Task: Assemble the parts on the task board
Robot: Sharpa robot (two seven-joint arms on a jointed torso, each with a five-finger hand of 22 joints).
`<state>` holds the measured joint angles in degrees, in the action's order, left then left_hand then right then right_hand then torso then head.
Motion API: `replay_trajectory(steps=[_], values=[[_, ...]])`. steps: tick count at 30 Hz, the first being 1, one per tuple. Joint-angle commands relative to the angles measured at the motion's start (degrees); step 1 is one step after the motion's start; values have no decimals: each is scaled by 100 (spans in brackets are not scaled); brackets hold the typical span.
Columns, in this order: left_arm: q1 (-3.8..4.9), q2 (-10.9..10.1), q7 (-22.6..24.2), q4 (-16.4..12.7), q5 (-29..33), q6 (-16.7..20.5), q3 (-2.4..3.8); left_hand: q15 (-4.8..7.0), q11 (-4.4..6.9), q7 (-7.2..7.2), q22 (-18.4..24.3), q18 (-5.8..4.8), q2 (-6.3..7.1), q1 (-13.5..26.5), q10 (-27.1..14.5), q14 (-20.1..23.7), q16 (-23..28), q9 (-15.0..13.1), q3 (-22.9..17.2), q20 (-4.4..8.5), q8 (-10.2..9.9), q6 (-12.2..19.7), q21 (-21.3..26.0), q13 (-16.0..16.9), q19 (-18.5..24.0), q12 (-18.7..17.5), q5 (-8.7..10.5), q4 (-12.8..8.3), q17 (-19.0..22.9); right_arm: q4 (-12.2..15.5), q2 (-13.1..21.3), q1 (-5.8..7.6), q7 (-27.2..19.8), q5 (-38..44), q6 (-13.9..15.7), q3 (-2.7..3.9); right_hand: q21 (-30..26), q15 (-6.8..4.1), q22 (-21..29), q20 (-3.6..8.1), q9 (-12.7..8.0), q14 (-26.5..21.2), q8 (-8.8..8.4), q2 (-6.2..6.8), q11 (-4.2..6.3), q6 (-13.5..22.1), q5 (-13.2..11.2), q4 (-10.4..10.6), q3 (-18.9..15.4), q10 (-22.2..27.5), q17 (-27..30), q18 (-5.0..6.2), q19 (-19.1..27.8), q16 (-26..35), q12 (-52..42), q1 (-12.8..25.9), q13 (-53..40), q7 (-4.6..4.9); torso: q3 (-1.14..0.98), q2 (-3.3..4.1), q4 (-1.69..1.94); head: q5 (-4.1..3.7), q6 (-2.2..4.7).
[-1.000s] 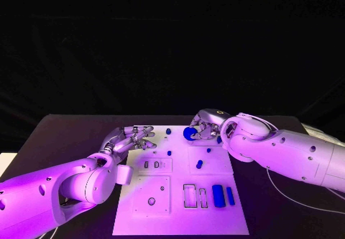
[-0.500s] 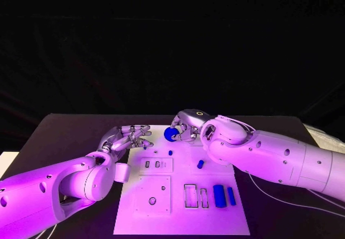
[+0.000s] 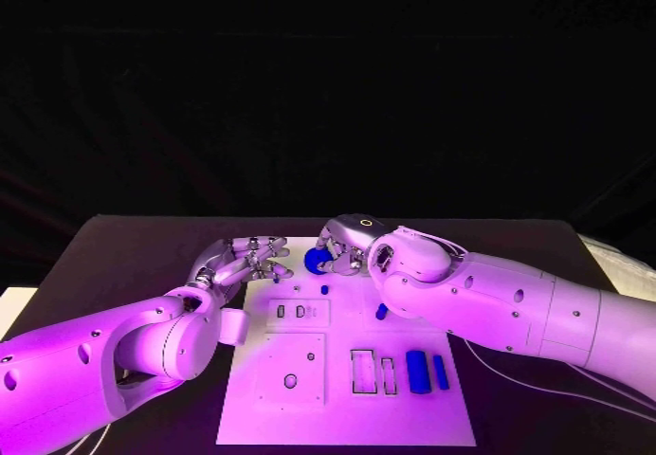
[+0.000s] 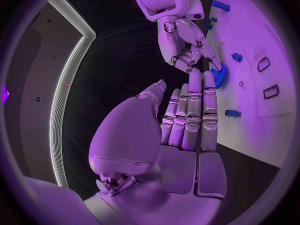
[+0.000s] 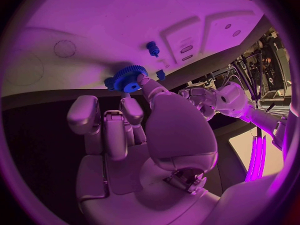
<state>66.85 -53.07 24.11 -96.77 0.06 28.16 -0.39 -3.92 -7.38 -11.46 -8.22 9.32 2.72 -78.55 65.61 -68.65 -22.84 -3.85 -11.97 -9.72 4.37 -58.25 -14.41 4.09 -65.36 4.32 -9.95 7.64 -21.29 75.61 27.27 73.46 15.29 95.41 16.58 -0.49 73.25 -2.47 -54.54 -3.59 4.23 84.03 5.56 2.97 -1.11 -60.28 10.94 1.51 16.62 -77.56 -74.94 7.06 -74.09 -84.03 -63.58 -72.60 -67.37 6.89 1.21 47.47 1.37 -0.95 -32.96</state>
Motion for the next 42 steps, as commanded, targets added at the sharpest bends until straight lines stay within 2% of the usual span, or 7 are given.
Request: replay_trajectory(steps=[1, 7, 16, 23, 29, 35, 42], values=[[6, 11, 72, -15, -4, -109, 4, -2, -38, -14, 15, 75, -2, -35, -6, 85, 60, -5, -21, -5, -27, -14, 37, -6, 57, -22, 1, -33, -1, -45, -33, -14, 36, 160, -23, -10, 23, -37, 11, 30, 158, 385, 47, -25, -14, -255, 15, 10, 23, -13, -380, -34, 2, -13, 43, 10, 12, -67, -3, -2, -7, 1, -4], [6, 14, 71, -27, -4, -112, 4, -22, -49, -22, 31, 72, -2, -26, -15, 162, 122, -4, -36, -23, -35, -8, 83, -8, 115, -29, 1, -42, 11, -94, -76, -21, 45, 163, -43, -19, -4, -4, 53, 13, 110, 383, -79, 57, -64, -68, -39, 28, 51, 114, -378, -32, 24, -7, 279, 81, 183, 2, -2, -2, -3, 0, -8], [7, 11, 67, -37, -4, -115, 4, -28, -53, -25, 35, 72, -1, -22, -18, 179, 139, -4, -40, -28, -38, -6, 94, -8, 127, -31, 1, -44, 15, -154, -84, -22, 34, 96, -94, -30, -53, 225, 134, -194, -81, 386, -235, 416, -332, 1564, 175, 216, -270, 421, -429, -20, 73, -27, 616, 277, 419, 294, -6, -2, -6, -4, -8], [6, 12, 63, -34, -4, -120, 4, -28, -53, -25, 35, 72, -1, -22, -18, 179, 139, -4, -40, -28, -38, -6, 94, -8, 127, -31, 1, -44, 15, -19, 66, -23, -4, 56, 68, -32, -49, 233, 130, -213, -39, 382, -185, 402, -333, 1268, 236, 293, -351, 410, -419, -16, 72, -21, 559, 256, 377, 288, -9, -4, -1, -4, -10], [6, -11, 60, -31, -4, -123, 4, -28, -53, -25, 35, 72, -1, -22, -18, 179, 139, -4, -40, -28, -38, -6, 94, -8, 127, -31, 1, -44, 15, 510, 643, -18, -186, -308, 539, -13, -18, 214, 85, -205, -2, 387, -123, 363, -304, 1005, 333, 365, -399, 317, -435, -21, 43, -30, 376, 218, 238, 252, -12, -10, -22, 22, -20], [6, -49, 60, -43, -4, -127, 4, -29, -54, -26, 36, 72, -1, -22, -20, 184, 145, -4, -42, -30, -38, -5, 98, -9, 132, -31, 1, -45, 16, 1062, 1582, 42, -1039, -1285, 748, 40, 6, 171, 52, -169, 26, 395, -43, 277, -251, 779, 427, 314, -336, 201, -473, -26, 24, -49, 156, 21, 66, 198, -29, -27, -70, 33, -2], [5, -61, 61, -46, -4, -143, 3, -29, -54, -25, 37, 73, -2, -22, -20, 184, 146, -4, -43, -31, -38, -6, 100, -9, 133, -31, 1, -46, 16, 1085, 2440, 79, -2130, -2273, 476, 48, 31, 154, 3, -148, 22, 409, -29, 303, -234, 683, 418, 172, -293, 207, -550, -38, 9, -88, 137, -184, 45, 184, -66, -57, -130, -7, 0]])
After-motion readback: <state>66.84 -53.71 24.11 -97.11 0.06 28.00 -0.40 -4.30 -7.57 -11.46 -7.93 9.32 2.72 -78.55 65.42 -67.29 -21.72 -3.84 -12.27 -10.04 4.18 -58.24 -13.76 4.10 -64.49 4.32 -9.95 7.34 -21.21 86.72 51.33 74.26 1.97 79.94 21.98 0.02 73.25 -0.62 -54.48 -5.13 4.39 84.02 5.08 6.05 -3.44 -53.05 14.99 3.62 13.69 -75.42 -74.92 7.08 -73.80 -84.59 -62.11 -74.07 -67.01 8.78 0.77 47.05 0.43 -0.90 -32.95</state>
